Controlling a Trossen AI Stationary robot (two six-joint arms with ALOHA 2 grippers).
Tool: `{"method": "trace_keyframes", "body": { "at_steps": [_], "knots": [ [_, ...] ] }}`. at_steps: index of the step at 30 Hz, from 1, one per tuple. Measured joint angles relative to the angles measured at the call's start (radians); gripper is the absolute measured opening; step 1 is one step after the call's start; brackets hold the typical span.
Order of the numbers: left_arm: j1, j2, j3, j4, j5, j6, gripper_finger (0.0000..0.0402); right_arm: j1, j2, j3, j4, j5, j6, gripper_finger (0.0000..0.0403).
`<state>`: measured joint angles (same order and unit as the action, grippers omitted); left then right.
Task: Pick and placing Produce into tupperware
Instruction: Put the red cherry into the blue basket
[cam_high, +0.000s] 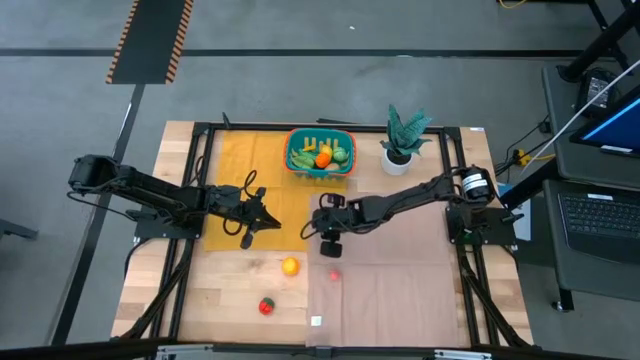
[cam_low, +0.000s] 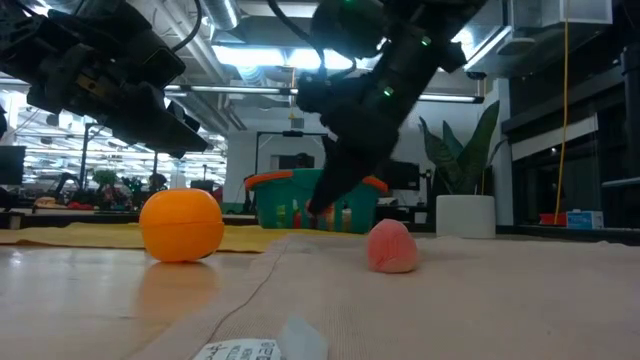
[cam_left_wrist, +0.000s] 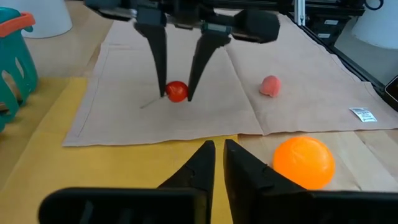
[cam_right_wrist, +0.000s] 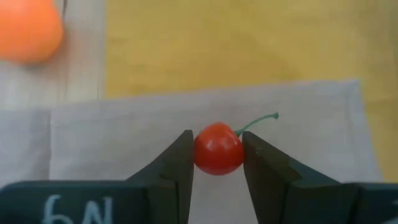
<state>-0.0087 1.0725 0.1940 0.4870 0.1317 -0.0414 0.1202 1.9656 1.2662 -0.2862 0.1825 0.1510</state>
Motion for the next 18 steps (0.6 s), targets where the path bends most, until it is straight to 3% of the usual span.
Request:
{"method": "trace_keyframes", "body": {
  "at_steps": [18],
  "knots": [
    [0.0,0.0,0.0,-0.005,0.0,0.025,0.007,-0.045,-0.034,0.111,-0.098,-0.002,-0.004,0.012]
  ]
}}
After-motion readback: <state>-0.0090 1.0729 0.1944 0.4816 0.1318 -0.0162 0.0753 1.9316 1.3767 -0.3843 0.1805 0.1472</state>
